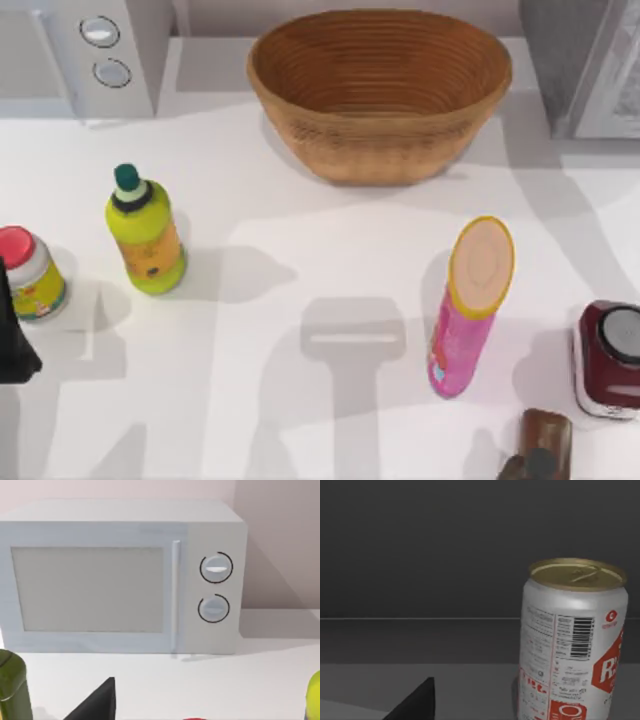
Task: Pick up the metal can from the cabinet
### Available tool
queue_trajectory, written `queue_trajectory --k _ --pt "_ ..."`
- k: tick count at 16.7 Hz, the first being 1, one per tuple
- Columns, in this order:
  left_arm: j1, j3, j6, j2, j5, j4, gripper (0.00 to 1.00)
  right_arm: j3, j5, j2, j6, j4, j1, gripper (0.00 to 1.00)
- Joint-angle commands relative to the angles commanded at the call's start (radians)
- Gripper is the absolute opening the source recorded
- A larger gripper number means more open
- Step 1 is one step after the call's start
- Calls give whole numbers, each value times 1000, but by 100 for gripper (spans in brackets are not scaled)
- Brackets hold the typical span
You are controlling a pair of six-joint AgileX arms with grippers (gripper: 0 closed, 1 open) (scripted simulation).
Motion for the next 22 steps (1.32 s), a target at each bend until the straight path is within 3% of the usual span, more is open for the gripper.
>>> queue_trajectory --k 10,22 --pt "0 0 0 0 0 0 100 158 -42 177 0 14 -45 100" --pt "0 0 0 0 0 0 100 158 -42 177 0 14 -45 10"
